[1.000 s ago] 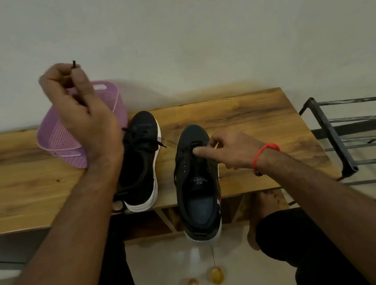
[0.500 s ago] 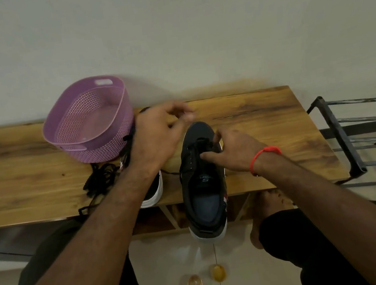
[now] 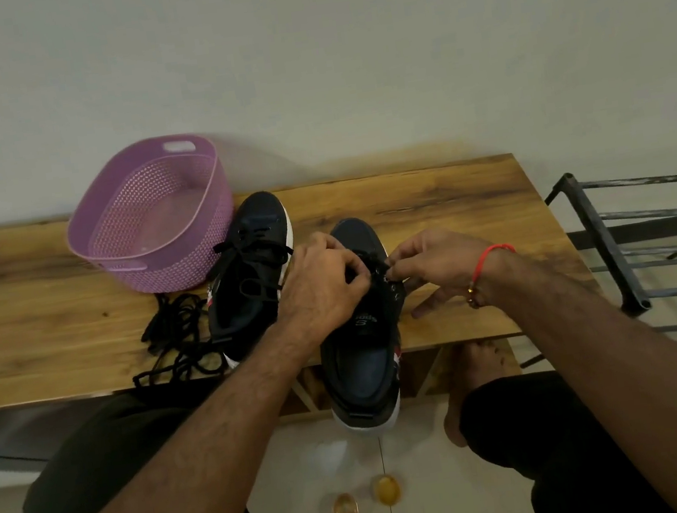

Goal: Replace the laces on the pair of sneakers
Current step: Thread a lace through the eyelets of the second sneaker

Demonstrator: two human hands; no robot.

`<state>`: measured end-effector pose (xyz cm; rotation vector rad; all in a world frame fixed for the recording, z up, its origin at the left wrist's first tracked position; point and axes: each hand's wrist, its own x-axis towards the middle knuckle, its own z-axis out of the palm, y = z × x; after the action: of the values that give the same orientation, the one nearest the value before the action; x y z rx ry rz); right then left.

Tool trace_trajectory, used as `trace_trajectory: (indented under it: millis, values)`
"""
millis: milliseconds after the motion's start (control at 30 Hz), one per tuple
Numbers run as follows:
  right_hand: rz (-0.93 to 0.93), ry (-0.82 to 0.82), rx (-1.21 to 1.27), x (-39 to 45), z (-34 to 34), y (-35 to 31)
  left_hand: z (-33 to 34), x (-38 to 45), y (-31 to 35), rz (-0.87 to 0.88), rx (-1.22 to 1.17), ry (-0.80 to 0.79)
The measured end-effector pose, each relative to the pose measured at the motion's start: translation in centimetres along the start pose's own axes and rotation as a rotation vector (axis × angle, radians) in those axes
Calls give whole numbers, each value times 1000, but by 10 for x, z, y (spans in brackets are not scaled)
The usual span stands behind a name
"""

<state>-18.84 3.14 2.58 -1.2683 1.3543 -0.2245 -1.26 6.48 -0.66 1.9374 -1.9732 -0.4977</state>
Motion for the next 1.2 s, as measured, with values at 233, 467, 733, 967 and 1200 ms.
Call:
trace_trajectory:
  millis: [233,467,733,967,1200]
  values:
    - [-9,-6,-2,5,-2,3,4,2,1,21,31,31]
    - [-3,77,110,14,6,12,7,2,4,-21,-39,65]
    - [28,417,-280,19,-63,27,-21,10,-15,-90,-116,102]
    - [-137,533,-678,15,-64,35,-31,8,-41,-72,-32,143]
    - [-442,157,-792,14,5,12,-26,-4,-40,27,105,0]
